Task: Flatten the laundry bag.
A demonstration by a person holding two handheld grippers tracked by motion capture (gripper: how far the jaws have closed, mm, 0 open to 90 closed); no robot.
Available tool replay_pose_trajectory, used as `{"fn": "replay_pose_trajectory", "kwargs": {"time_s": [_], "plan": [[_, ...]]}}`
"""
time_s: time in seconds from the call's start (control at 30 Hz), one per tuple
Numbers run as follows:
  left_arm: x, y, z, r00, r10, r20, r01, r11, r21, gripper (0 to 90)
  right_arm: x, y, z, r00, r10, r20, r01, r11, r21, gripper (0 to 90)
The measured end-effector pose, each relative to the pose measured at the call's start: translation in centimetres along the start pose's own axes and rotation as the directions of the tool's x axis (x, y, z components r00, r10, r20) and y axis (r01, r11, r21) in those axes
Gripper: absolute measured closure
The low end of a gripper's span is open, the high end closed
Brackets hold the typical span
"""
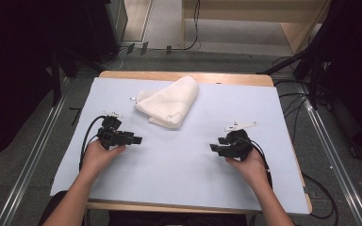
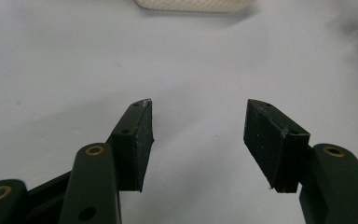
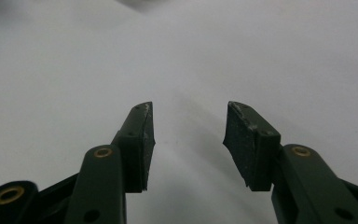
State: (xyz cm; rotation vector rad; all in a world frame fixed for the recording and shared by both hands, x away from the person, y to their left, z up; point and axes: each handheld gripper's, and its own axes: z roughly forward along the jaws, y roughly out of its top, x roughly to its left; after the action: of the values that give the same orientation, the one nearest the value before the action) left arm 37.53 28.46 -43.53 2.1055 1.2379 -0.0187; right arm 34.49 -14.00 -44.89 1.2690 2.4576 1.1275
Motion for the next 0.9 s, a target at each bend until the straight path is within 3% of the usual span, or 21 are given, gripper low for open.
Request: {"fn": "replay_pose_trajectory", "kwargs": {"time_s": [0.17, 0.9], "plan": [[0.11, 0.08, -0.24, 0.9998, 0.02, 0.007, -0.02, 0.9993, -0.032, 39.8, -0.18, -0.23, 0.13, 0.9991, 0.036, -0.021, -0.035, 0.999, 0.015, 54.0], [0.17, -0.1, -0.4, 0.9998, 0.017, 0.008, -0.017, 0.999, -0.04, 37.4, -0.01, -0.17, 0.22, 0.999, 0.022, -0.039, -0.021, 0.999, 0.036, 52.2]]}}
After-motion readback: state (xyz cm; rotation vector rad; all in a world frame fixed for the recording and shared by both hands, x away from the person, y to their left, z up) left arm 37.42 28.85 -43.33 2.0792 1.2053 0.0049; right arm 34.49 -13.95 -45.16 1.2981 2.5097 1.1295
